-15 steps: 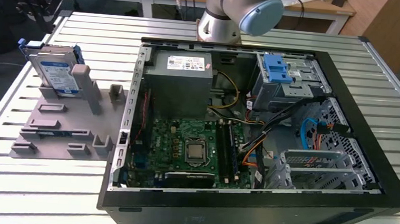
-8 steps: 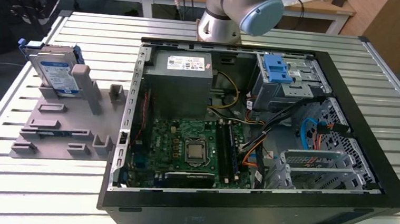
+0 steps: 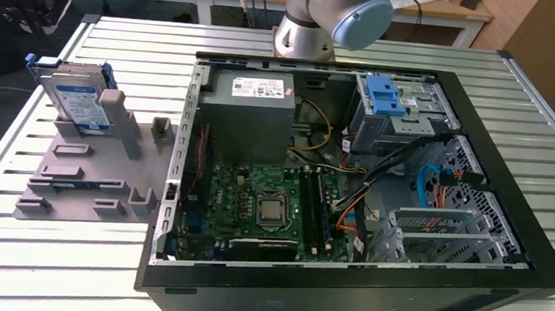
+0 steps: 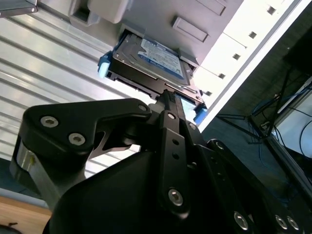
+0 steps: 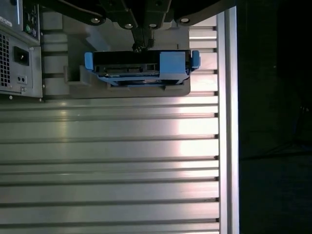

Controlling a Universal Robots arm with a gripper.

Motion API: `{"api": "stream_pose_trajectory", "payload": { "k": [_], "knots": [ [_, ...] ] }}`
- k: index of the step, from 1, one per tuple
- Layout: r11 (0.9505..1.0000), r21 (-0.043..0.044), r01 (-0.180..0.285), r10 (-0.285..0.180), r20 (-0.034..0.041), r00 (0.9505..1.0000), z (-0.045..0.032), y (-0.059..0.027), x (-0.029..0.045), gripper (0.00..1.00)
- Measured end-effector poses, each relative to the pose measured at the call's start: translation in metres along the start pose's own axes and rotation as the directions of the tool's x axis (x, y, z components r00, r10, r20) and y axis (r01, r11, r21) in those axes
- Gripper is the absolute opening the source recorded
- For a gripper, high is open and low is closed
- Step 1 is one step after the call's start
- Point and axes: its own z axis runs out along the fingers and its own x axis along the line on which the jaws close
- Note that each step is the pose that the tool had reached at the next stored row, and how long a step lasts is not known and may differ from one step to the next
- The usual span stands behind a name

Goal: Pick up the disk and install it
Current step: 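Reach for the disk, then pick up the disk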

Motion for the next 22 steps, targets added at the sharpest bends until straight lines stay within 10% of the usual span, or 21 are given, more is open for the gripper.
{"api": "stream_pose_trajectory", "payload": {
  "k": [22],
  "knots": [
    [0.9998, 0.0009, 0.018, -0.018, -0.0007, 0.9998, 0.0004, -0.0015, 0.0116, 0.11]
  ]
}}
